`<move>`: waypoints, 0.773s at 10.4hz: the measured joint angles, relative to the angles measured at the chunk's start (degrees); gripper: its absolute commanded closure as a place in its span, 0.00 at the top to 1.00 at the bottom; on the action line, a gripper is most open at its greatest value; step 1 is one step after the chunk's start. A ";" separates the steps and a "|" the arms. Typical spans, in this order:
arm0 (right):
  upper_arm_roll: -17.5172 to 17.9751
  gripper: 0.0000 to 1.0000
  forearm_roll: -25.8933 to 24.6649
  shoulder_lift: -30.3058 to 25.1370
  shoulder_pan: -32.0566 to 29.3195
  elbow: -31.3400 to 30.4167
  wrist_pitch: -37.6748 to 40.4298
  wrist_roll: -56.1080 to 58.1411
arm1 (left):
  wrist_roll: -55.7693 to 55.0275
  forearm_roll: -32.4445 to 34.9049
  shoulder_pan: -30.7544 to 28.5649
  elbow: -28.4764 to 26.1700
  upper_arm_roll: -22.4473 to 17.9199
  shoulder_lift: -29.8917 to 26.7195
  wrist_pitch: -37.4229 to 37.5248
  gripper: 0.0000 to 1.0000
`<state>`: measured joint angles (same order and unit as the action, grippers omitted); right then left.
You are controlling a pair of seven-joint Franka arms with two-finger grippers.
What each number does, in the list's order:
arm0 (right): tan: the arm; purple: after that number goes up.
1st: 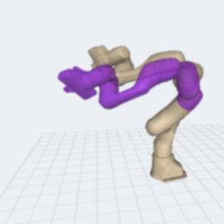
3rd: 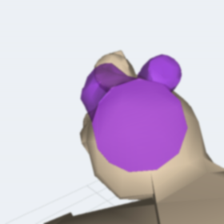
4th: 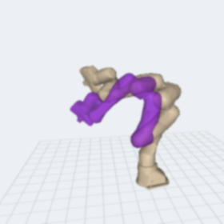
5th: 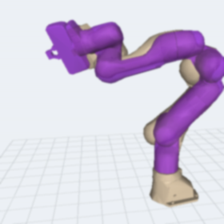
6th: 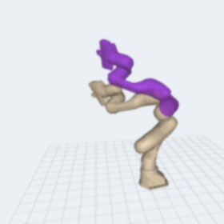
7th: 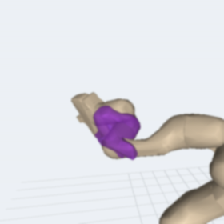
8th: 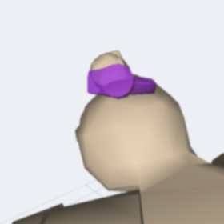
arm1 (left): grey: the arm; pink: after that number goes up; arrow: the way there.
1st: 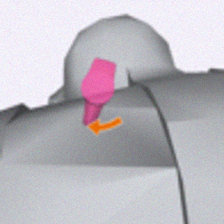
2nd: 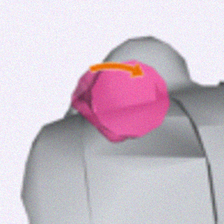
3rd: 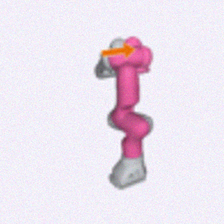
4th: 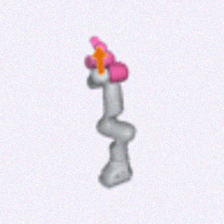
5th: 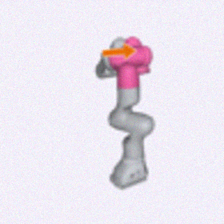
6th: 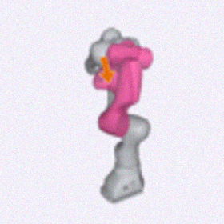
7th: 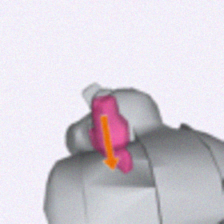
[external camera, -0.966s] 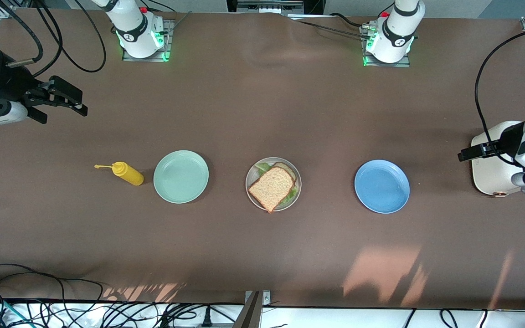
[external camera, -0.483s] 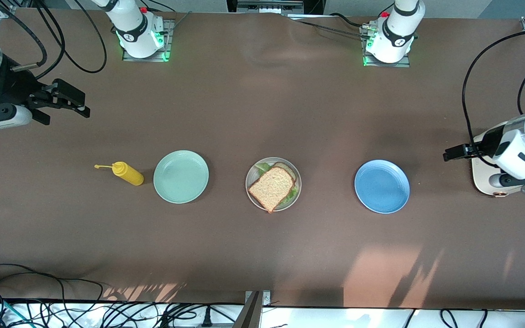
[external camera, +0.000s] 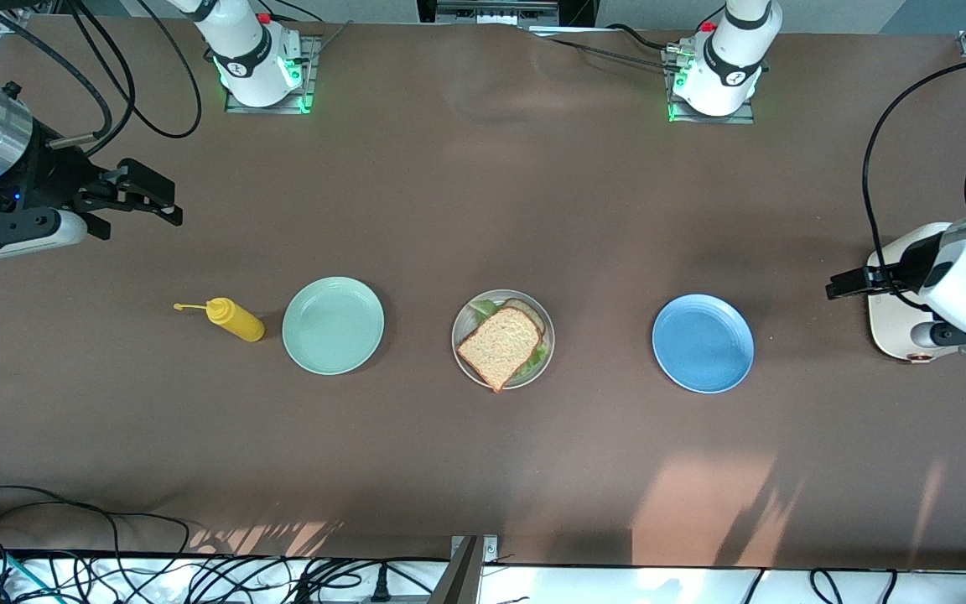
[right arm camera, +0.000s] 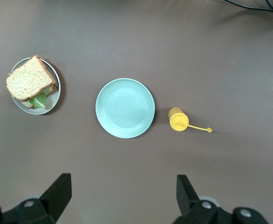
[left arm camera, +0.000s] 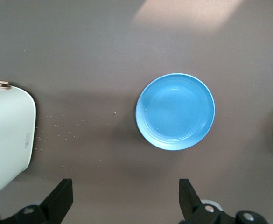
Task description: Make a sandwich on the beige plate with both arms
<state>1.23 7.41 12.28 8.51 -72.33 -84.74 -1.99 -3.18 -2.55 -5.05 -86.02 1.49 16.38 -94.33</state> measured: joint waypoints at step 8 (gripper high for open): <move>0.15 1.00 -0.06 -0.03 2.77 0.24 -2.40 -4.95 | 0.30 1.34 -1.31 0.04 0.31 0.41 0.00 0.99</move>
<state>1.38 7.35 12.25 11.28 -72.10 -87.14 -6.95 -2.88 -1.21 -6.36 -85.98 1.80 16.79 -94.33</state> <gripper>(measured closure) 0.000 0.004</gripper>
